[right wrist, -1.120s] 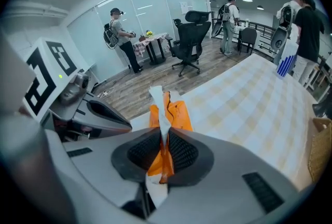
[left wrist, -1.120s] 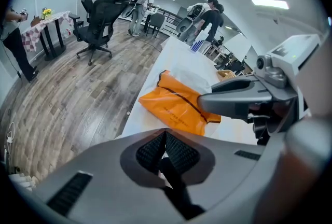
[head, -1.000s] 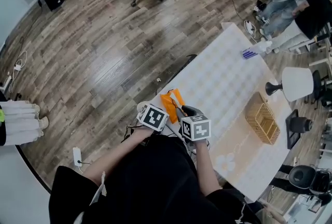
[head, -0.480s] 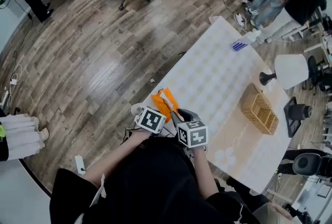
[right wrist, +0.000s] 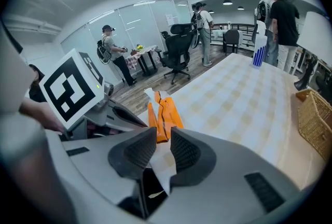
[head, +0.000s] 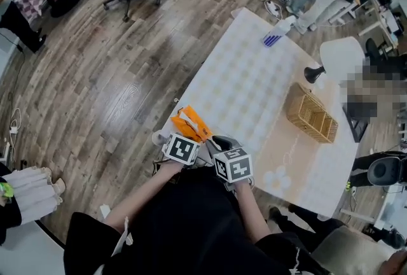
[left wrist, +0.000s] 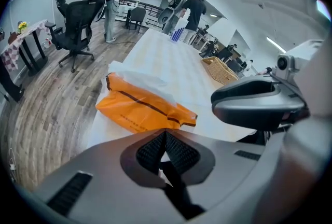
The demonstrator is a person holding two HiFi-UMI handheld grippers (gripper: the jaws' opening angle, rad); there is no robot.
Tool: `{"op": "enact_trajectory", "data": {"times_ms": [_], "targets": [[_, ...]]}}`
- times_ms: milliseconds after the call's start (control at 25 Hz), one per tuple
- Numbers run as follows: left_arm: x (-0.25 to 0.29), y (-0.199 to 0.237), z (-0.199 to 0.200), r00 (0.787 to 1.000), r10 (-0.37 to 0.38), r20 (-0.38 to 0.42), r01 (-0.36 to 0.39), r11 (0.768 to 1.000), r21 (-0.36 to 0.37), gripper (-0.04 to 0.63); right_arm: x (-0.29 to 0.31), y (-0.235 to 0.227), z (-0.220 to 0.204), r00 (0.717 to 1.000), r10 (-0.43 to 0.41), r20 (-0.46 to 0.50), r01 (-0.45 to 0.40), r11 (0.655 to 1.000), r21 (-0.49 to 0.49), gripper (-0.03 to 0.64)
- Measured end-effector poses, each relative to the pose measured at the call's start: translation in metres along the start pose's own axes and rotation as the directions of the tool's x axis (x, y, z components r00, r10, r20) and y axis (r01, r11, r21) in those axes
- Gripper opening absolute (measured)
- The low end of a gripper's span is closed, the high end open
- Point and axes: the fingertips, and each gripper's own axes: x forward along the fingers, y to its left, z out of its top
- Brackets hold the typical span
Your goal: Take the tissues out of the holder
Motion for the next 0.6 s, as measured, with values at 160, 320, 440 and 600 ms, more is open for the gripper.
{"op": "enact_trajectory", "data": {"times_ms": [160, 320, 440, 600], "targets": [[0.001, -0.011, -0.004, 1.0, -0.014, -0.017, 0.014, 1.0, 0.004, 0.002, -0.007, -0.002, -0.009, 1.0, -0.008, 0.001, 0.008, 1.0, 0.016, 0.063], [0.001, -0.015, 0.0, 1.0, -0.012, -0.001, 0.012, 1.0, 0.022, 0.002, -0.007, -0.002, -0.013, 1.0, -0.01, -0.012, 0.01, 1.0, 0.004, 0.037], [0.0, -0.014, -0.004, 1.0, -0.009, 0.001, 0.009, 1.0, 0.007, 0.002, -0.005, 0.003, -0.016, 1.0, 0.005, -0.03, -0.005, 1.0, -0.007, 0.025], [-0.002, -0.008, -0.007, 1.0, 0.002, 0.014, -0.002, 1.0, -0.015, 0.002, 0.0, 0.01, -0.016, 0.998, 0.029, -0.049, -0.03, 0.999, -0.021, 0.015]]}}
